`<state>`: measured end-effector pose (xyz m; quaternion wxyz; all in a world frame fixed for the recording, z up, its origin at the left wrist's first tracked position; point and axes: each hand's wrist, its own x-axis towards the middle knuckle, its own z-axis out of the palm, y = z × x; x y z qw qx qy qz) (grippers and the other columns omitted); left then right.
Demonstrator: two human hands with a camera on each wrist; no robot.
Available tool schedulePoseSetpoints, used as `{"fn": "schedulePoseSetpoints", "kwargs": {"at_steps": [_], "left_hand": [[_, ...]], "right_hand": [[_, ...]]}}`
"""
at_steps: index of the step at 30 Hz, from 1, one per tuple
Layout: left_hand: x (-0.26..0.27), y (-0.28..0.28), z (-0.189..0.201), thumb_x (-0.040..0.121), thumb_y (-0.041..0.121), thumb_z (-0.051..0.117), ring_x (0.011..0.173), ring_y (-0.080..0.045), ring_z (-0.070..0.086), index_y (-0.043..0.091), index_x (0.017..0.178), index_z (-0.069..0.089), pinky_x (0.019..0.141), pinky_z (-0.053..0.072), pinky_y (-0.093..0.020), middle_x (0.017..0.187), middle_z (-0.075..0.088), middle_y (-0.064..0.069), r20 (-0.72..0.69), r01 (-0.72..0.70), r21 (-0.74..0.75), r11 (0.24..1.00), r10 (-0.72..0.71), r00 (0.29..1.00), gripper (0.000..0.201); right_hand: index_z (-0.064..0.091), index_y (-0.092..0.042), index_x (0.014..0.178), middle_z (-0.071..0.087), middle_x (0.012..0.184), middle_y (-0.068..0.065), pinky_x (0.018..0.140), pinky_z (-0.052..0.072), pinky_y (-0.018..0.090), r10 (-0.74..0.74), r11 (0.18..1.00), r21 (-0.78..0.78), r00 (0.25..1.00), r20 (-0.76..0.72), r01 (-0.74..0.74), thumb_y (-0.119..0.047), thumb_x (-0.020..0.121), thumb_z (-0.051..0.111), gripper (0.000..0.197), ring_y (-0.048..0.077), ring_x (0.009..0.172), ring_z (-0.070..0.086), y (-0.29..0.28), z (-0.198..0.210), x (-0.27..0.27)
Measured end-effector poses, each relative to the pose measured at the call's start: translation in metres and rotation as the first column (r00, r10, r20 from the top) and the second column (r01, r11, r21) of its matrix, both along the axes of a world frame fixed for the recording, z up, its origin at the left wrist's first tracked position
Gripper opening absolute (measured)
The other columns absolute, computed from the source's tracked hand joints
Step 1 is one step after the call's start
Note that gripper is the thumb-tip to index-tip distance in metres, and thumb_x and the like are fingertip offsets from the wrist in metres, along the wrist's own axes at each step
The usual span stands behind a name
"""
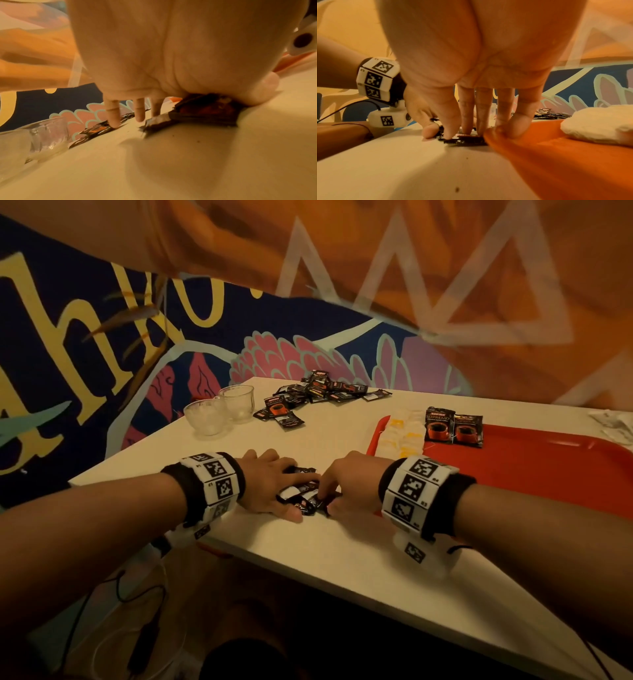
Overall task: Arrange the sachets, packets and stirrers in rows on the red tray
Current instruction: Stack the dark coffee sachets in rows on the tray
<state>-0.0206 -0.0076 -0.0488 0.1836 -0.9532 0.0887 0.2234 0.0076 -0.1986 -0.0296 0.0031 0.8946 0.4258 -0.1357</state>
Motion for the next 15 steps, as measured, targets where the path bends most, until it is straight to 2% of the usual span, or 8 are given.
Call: {"fn": "schedulePoseSetpoints", "kwargs": {"at_steps": [2,5,9,11,15], "left_hand": [[-0.002,0.003,-0.003,0.072,0.088,0.020,0.144,-0.032,0.019,0.049,0.153,-0.007,0.114,0.023,-0.060,0.155,0.019,-0.007,0.015,-0.030,-0.032,0.999,0.031,0.999,0.094],[-0.006,0.004,-0.006,0.084,0.080,0.034,0.127,-0.030,0.036,0.049,0.153,-0.005,0.108,0.037,-0.052,0.137,0.025,-0.007,0.019,-0.074,-0.159,0.984,0.078,0.997,0.085],[-0.014,-0.001,-0.013,0.090,0.072,0.041,0.122,-0.027,0.038,0.048,0.153,0.004,0.106,0.040,-0.048,0.136,0.026,-0.006,0.063,-0.083,-0.321,0.944,0.109,0.992,0.077],[-0.018,-0.003,-0.017,0.093,0.067,0.042,0.112,-0.026,0.045,0.049,0.152,0.011,0.102,0.042,-0.042,0.126,0.032,-0.006,0.075,-0.083,-0.410,0.908,0.124,0.989,0.069],[-0.019,-0.005,-0.024,0.099,0.058,0.041,0.093,-0.019,0.047,0.047,0.148,0.025,0.082,0.039,-0.033,0.101,0.040,0.001,0.149,-0.047,-0.456,0.889,0.128,0.980,0.053]], "right_hand": [[0.065,-0.029,0.127,0.066,0.117,-0.001,0.081,0.047,0.029,0.012,1.000,-0.023,1.000,0.015,-0.012,-0.032,0.094,0.062,0.033,0.020,0.103,0.057,0.000,-0.001,-0.002],[0.063,-0.029,0.127,0.066,0.113,0.000,0.082,0.045,0.030,0.064,0.994,-0.090,0.997,0.034,-0.061,-0.025,0.097,0.057,0.031,0.023,0.106,0.058,0.002,-0.004,-0.003],[0.062,-0.029,0.126,0.062,0.103,-0.001,0.077,0.041,0.029,0.100,0.989,-0.110,0.994,0.052,-0.094,-0.022,0.099,0.051,0.030,0.023,0.098,0.056,0.003,-0.008,-0.005],[0.061,-0.029,0.131,0.064,0.110,0.000,0.080,0.042,0.029,0.091,0.993,-0.072,0.995,0.032,-0.088,-0.019,0.099,0.052,0.035,0.024,0.102,0.056,0.001,-0.006,-0.004],[0.064,-0.030,0.129,0.064,0.124,-0.005,0.090,0.045,0.028,-0.009,0.995,0.097,0.999,-0.048,0.014,-0.027,0.095,0.061,0.034,0.017,0.111,0.057,-0.008,-0.006,0.004]]}}
